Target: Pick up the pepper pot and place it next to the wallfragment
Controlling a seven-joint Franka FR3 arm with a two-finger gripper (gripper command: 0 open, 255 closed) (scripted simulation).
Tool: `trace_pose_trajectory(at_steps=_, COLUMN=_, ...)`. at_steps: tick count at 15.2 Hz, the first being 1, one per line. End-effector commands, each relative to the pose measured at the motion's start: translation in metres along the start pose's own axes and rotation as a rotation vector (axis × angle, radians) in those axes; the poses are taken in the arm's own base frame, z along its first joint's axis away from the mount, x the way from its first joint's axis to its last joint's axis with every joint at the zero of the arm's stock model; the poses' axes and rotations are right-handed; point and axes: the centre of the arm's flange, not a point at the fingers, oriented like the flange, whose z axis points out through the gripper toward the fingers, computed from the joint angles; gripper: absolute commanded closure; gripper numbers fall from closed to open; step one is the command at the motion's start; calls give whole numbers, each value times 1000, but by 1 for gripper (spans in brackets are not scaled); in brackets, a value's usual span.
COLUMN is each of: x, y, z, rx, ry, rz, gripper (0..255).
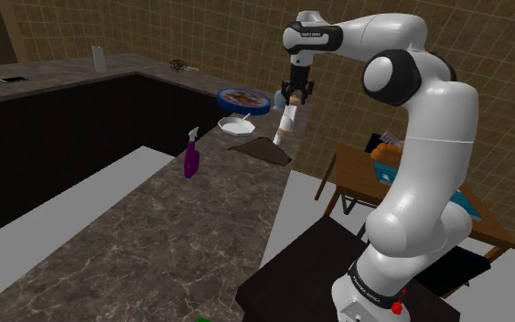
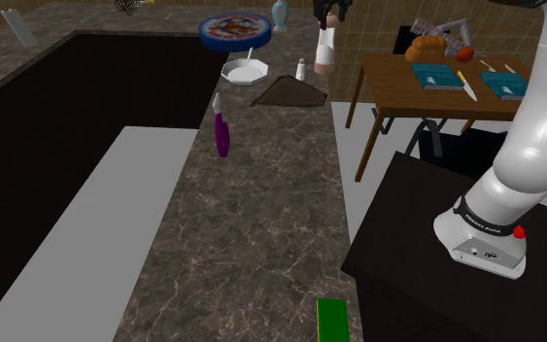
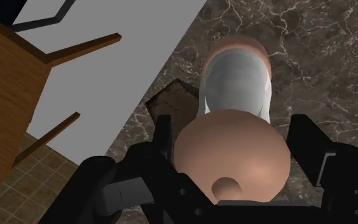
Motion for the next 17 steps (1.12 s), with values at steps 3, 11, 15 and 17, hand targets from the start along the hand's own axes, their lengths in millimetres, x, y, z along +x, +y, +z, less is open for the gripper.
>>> trace_pose_trajectory(at_steps=3, x=24, y=51, z=7, rx=0, ry=1, rz=-1, gripper=255)
trace_pose_trajectory(at_steps=11, x=47, y=94, z=35, rx=0, ry=1, rz=-1, gripper=255)
trace_pose_trajectory(at_steps=15, x=47, y=91, z=56, rx=0, ry=1, rz=-1, gripper=255)
trace_pose_trajectory(at_steps=17, x=47, y=89, z=66, rx=0, ry=1, rz=-1, gripper=255)
